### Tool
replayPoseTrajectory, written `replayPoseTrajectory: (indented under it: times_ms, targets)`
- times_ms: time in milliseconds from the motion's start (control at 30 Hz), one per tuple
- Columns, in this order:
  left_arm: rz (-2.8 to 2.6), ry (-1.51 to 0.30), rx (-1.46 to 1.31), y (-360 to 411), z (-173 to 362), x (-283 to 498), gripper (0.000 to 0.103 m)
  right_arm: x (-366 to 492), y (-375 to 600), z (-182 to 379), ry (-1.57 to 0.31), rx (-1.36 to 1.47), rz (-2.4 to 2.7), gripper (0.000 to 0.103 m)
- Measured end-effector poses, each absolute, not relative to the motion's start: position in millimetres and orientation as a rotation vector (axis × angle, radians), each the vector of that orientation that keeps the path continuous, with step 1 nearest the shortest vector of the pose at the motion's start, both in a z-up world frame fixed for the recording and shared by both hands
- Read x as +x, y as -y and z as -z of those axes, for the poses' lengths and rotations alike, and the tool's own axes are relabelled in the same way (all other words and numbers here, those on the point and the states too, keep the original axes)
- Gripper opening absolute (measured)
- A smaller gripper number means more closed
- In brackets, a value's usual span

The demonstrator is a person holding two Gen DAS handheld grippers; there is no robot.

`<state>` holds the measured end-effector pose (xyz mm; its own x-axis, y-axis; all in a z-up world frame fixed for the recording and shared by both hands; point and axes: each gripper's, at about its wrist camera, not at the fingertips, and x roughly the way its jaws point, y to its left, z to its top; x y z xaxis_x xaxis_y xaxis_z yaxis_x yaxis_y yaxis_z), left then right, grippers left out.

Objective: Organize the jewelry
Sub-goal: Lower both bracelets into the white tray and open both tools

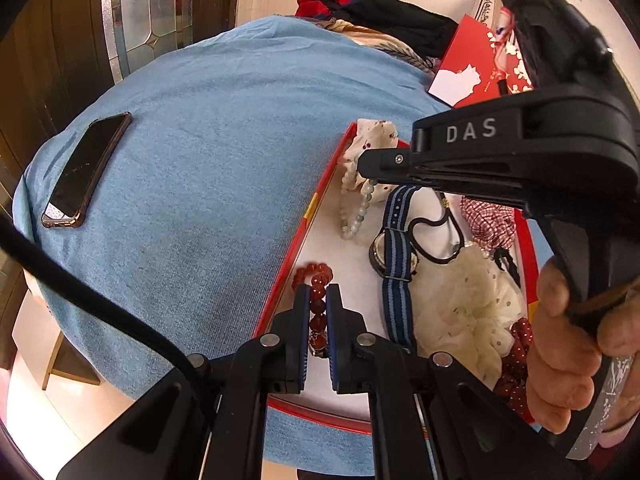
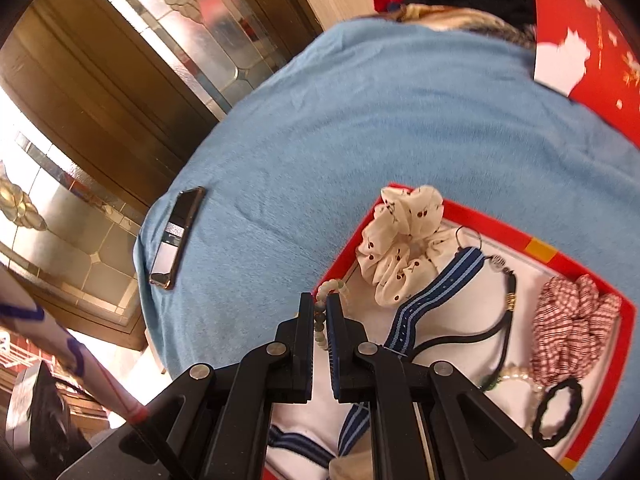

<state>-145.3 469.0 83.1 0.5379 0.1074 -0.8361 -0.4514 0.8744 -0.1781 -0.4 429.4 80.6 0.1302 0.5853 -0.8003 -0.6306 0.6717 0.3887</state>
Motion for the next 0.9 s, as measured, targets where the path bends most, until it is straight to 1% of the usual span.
replayPoseTrajectory:
  times_ms: [267,333,400,433,500,633,700,800,900]
  targets:
    - [-0.338,-0.964,-0.42,-471,-76,-145,0.007,4,-428,-66,-1.16,-0.059,-0.858,0.008]
    - [-0.344,-0.958,-0.422,-471,-78,-146,0.007,5,-426,-66,-1.171,-0.053,-0.852,0.015]
    - [-0.343,-0.952,-0.423,-471,-81,-148,0.008,4,-423,-68,-1.164,-0.062,-0.846,0.033]
    - [-0.342,-0.95,-0.425,-471,-83,-149,0.008,3,-421,-71,-1.153,-0.065,-0.846,0.036]
    - [-0.34,-0.943,-0.432,-470,-88,-152,0.017,3,-414,-80,-1.133,-0.073,-0.846,0.036]
    - [-0.333,-0.907,-0.426,-466,-104,-164,0.023,3,-387,-107,-1.06,-0.08,-0.834,0.037]
    - [-0.342,-0.877,-0.416,-468,-113,-174,0.034,5,-367,-118,-1.013,-0.104,-0.793,0.043]
    - [-0.385,-0.847,-0.408,-474,-119,-187,0.035,15,-316,-120,-0.961,-0.144,-0.645,0.045]
    - [-0.413,-0.834,-0.449,-484,-118,-195,0.035,24,-273,-102,-0.967,-0.179,-0.476,0.045]
